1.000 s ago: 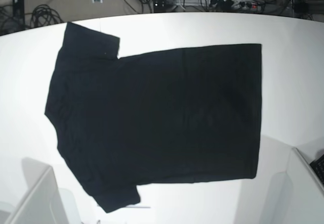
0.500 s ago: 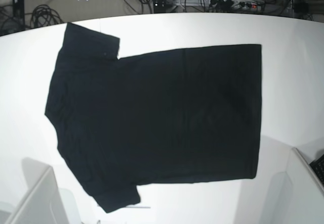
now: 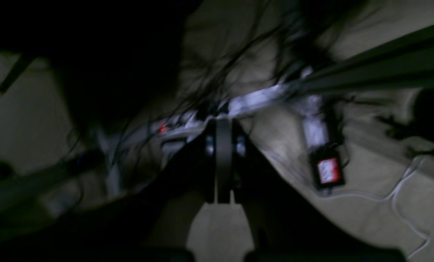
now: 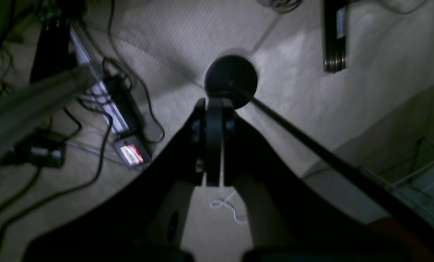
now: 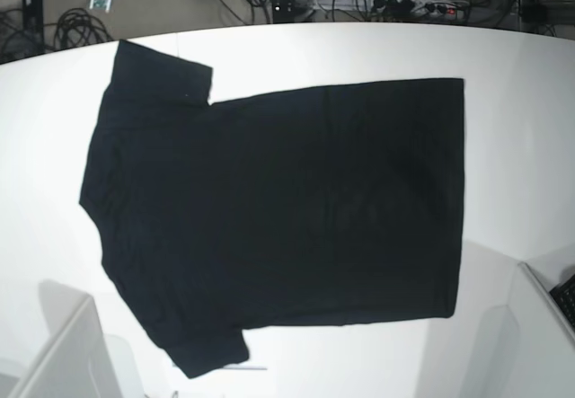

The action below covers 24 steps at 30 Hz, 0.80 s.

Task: Fold the T-shirt properly
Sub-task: 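Lower both grippers toward the shoulder corners of the black T-shirt, then grasp the shirt's shoulder corners with the left and right grippers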

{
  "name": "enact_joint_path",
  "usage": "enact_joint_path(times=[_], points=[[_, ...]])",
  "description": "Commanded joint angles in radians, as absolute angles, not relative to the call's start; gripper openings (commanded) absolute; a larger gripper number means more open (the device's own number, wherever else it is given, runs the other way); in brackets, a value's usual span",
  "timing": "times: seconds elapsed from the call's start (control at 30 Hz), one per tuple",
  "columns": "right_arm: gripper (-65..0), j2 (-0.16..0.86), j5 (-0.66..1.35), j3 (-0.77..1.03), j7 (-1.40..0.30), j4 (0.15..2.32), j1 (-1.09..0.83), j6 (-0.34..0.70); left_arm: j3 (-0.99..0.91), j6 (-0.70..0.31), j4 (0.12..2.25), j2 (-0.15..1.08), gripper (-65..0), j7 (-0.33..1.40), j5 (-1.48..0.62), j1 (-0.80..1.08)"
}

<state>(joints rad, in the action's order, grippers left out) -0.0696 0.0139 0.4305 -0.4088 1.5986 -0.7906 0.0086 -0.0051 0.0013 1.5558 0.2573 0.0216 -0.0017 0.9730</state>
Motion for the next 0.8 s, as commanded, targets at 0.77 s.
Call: enact_joint_path(times=[0.77], points=[[-65.0,-0.090,0.010,0.550,-0.840,2.011,-0.521,0.010,-0.377,0.008,1.956,0.272,-65.0,0.005,-0.325,1.116]])
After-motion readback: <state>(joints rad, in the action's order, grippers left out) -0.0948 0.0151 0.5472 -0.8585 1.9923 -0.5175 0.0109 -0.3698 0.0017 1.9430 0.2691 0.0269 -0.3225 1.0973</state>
